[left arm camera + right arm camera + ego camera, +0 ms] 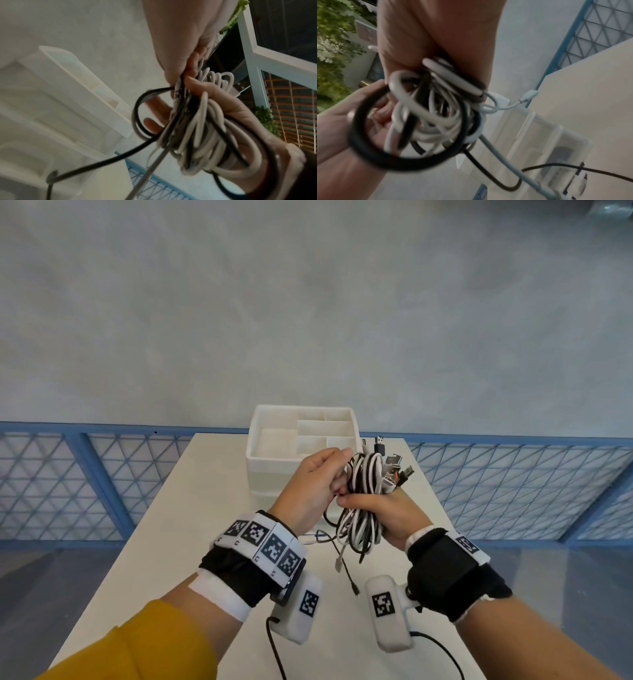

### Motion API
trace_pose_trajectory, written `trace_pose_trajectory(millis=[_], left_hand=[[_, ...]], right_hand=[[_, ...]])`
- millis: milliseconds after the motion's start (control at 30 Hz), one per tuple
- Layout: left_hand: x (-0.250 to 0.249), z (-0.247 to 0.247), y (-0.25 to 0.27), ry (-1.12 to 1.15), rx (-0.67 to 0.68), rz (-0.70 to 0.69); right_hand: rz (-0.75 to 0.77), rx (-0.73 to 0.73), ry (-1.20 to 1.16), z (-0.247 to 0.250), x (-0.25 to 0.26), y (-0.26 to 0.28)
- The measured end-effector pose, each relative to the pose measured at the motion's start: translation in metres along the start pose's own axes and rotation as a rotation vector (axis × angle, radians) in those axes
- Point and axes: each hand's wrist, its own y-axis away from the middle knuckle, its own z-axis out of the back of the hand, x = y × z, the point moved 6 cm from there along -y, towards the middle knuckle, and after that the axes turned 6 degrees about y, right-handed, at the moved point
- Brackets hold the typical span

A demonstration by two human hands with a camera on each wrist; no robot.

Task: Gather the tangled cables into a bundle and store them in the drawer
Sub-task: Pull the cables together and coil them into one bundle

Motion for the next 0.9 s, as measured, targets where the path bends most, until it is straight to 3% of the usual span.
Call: trace_pose_trajectory(millis=[167, 267, 333, 467, 533, 600, 700, 900], left_hand=[[-0.001, -0.004, 0.004, -0.048, 0.014, -0.018], [-0.008, 0.006, 0.004, -0.280, -0.037, -0.128], [0.001, 0.022, 0.002, -0.423, -0.034, -0.076], [0.062, 0.029, 0.021, -0.568, 0.370, 0.273], [0.086, 0.035, 0.035, -0.722, 0.485, 0.339], [0.089, 0.046, 0.040, -0.740, 0.442, 0.358], [0.075, 0.060, 0.039, -0.581, 0.292, 0.337], [0.038, 0.036, 0.026, -0.606, 0.248, 0.219]], right_hand=[[-0.074, -0.002, -0.139, -0.002, -0.011, 0.003], [-0.064, -0.007, -0.053, -0.002, -0.006, 0.005], [-0.043, -0.007, -0.027, 0.000, 0.003, 0.005], [0.022, 0.013, -0.056, 0.012, 0.026, 0.005], [0.045, 0.014, -0.069, 0.022, 0.035, 0.006], [0.040, 0.006, -0.084, 0.032, 0.040, 0.008], [0.026, -0.029, -0.001, 0.046, 0.041, 0.011], [-0.034, -0.029, 0.396, 0.045, 0.024, 0.015]])
